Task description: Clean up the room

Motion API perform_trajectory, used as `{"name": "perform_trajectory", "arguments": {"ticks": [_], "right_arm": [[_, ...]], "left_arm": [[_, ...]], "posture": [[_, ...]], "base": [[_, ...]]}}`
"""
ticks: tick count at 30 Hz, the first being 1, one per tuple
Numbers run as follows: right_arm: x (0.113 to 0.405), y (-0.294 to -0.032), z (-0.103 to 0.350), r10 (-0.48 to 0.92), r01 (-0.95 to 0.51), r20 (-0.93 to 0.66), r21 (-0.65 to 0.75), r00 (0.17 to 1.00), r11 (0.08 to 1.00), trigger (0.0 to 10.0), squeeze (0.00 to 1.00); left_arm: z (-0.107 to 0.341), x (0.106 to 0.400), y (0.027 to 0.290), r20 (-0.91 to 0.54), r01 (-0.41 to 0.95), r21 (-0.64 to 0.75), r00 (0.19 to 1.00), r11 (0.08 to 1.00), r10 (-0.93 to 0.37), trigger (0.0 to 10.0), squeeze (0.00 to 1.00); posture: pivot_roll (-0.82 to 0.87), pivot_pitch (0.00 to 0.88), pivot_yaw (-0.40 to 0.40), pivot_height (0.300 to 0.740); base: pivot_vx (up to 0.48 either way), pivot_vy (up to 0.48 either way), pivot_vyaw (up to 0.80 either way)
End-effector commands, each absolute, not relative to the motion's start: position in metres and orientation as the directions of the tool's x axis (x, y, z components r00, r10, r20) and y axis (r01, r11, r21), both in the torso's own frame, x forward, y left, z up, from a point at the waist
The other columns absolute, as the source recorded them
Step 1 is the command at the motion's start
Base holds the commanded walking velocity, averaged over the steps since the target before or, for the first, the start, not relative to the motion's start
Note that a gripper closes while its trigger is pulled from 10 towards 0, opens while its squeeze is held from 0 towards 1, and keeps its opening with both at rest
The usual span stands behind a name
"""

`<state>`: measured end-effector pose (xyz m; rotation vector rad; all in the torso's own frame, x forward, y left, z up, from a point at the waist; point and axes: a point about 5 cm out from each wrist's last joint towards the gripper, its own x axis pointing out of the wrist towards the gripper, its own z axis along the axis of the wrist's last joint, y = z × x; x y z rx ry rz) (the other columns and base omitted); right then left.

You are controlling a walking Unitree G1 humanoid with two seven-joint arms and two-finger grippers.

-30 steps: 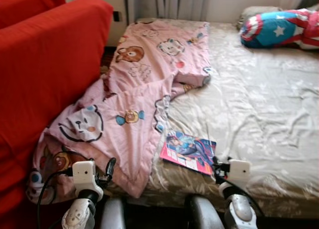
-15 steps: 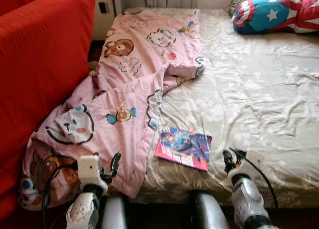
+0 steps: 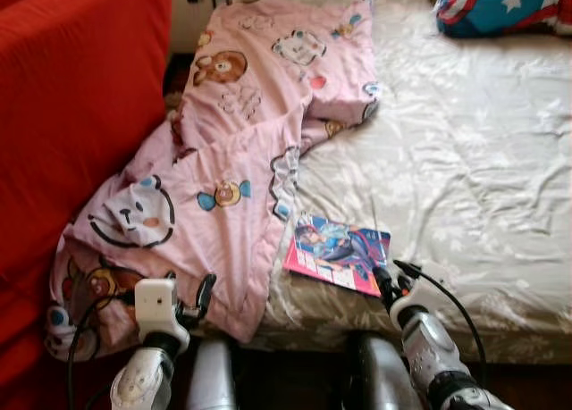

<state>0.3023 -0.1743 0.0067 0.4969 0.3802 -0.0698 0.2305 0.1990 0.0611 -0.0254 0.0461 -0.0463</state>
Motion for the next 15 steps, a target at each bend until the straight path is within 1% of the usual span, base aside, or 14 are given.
{"name": "perform_trajectory", "arguments": {"ticks": [1,4,9,10,12,15], "right_arm": [[0.297,-0.17,0.0,0.043,0.154,-0.387,0.462,0.921,0.873,10.0,0.0],[0.299,-0.169,0.003,0.061,0.133,-0.365,0.484,0.929,0.865,10.0,0.0],[0.301,-0.168,0.007,0.078,0.107,-0.329,0.508,0.941,0.855,10.0,0.0],[0.304,-0.169,0.011,0.078,0.094,-0.295,0.525,0.952,0.846,10.0,0.0],[0.306,-0.172,0.013,0.059,0.104,-0.276,0.541,0.959,0.835,10.0,0.0],[0.302,-0.174,0.008,0.054,0.137,-0.3,0.578,0.952,0.805,10.0,0.0]], "left_arm": [[0.062,0.223,0.204,-0.065,0.044,-0.011,0.997,0.999,-0.044,10.0,0.0],[0.064,0.214,0.208,-0.082,0.041,0.008,0.996,0.999,-0.04,10.0,0.0],[0.067,0.21,0.211,-0.091,0.036,0.012,0.995,0.999,-0.035,10.0,0.0],[0.068,0.207,0.212,-0.097,0.034,0.014,0.995,0.999,-0.033,10.0,0.0],[0.069,0.205,0.213,-0.105,0.033,0.017,0.994,0.999,-0.031,10.0,0.0],[0.07,0.202,0.213,-0.118,0.044,0.025,0.992,0.999,-0.04,10.0,0.0]], "posture": [[0.15,0.324,0.052,0.588],[0.17,0.338,0.063,0.588],[0.18,0.348,0.073,0.588],[0.19,0.351,0.076,0.588],[0.18,0.351,0.08,0.588],[0.19,0.355,0.087,0.588]], "base": [[0.0,0.0,0.0],[0.0,0.0,0.0],[0.0,0.0,0.0],[0.0,0.0,0.0],[0.0,0.0,0.0],[0.0,0.0,0.0]]}}
